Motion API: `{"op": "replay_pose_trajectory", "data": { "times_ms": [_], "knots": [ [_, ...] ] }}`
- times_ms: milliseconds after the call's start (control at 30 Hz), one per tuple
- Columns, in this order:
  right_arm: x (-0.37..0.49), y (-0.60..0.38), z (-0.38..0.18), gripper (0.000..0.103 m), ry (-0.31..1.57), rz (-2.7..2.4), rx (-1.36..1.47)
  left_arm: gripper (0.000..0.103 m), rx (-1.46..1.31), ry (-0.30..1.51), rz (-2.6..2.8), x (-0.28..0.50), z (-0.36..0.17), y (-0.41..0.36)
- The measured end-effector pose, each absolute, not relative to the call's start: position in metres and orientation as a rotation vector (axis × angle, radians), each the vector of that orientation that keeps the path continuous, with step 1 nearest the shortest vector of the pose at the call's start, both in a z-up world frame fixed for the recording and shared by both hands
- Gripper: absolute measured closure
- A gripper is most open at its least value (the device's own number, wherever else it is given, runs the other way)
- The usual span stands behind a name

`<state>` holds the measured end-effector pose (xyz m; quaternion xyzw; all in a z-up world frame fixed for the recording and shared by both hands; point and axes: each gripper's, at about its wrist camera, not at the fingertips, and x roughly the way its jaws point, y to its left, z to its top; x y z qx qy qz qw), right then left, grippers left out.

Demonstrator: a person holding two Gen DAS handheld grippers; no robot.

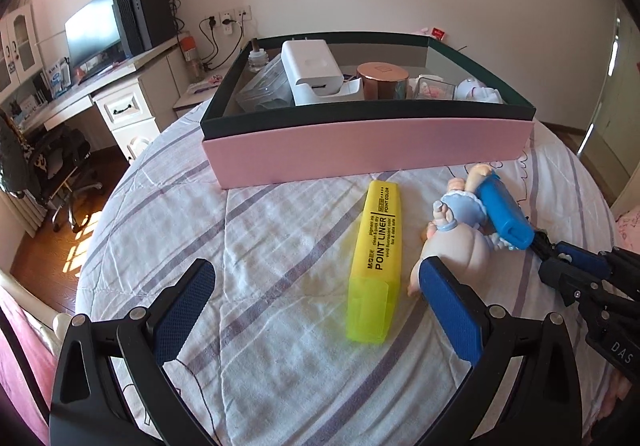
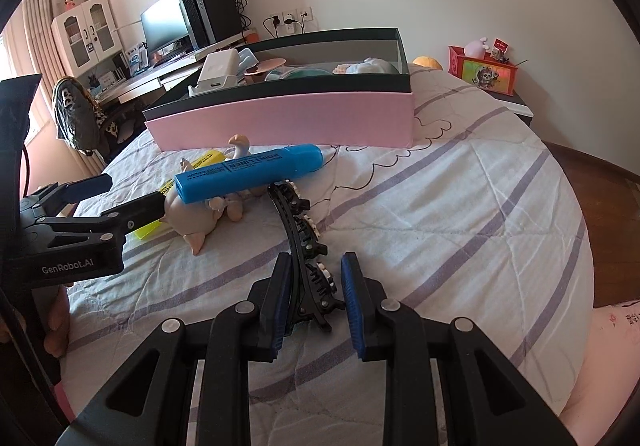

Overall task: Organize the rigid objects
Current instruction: 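Grasp black hair comb with right tool while left tool grasps yellow highlighter, then carry yellow highlighter with left tool while right tool carries comb over box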

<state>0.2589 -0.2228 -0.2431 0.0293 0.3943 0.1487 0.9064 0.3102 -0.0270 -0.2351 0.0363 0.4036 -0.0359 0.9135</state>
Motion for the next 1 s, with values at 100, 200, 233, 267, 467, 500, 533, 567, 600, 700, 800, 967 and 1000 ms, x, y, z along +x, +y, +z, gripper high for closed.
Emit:
{"op": "replay_pose_trajectory", "data": {
  "times_ms": [100, 200, 233, 267, 467, 500, 533, 567, 600, 700, 800, 967, 1000],
  "knots": [
    [0.259, -0.223, -0.243, 0.078, 0.814, 0.307, 0.064, 0.000, 0.048, 0.929, -0.041, 0.330, -0.247, -0.020],
    [0.258, -0.223, -0.243, 0.078, 0.813, 0.306, 0.063, 0.003, 0.072, 0.939, -0.046, 0.335, -0.250, -0.025],
    [0.258, -0.223, -0.243, 0.078, 0.813, 0.306, 0.064, 0.007, 0.093, 0.929, -0.059, 0.334, -0.249, -0.029],
    [0.258, -0.223, -0.243, 0.078, 0.813, 0.306, 0.066, 0.016, 0.106, 0.916, -0.075, 0.333, -0.249, -0.033],
    [0.261, -0.220, -0.242, 0.078, 0.821, 0.295, 0.046, 0.076, 0.206, 0.864, -0.158, 0.326, -0.244, -0.061],
    [0.262, -0.219, -0.242, 0.078, 0.822, 0.292, 0.038, 0.077, 0.215, 0.858, -0.148, 0.324, -0.243, -0.063],
    [0.262, -0.218, -0.242, 0.078, 0.821, 0.294, 0.029, 0.077, 0.204, 0.856, -0.145, 0.322, -0.242, -0.061],
    [0.262, -0.216, -0.242, 0.078, 0.821, 0.300, 0.017, 0.077, 0.182, 0.858, -0.143, 0.320, -0.241, -0.057],
    [0.261, -0.215, -0.241, 0.078, 0.818, 0.301, 0.010, 0.077, 0.160, 0.861, -0.134, 0.316, -0.240, -0.053],
    [0.256, -0.214, -0.240, 0.078, 0.803, 0.306, 0.009, 0.077, 0.110, 0.852, -0.104, 0.298, -0.238, -0.037],
    [0.247, -0.213, -0.238, 0.078, 0.785, 0.324, 0.050, 0.077, 0.059, 0.843, -0.107, 0.277, -0.237, -0.023],
    [0.228, -0.192, -0.227, 0.095, 0.750, 0.370, 0.053, 0.077, 0.020, 0.817, -0.124, 0.252, -0.232, -0.011],
    [0.227, -0.187, -0.228, 0.095, 0.761, 0.351, 0.029, 0.076, 0.025, 0.829, -0.134, 0.250, -0.234, -0.011]
  ]
}}
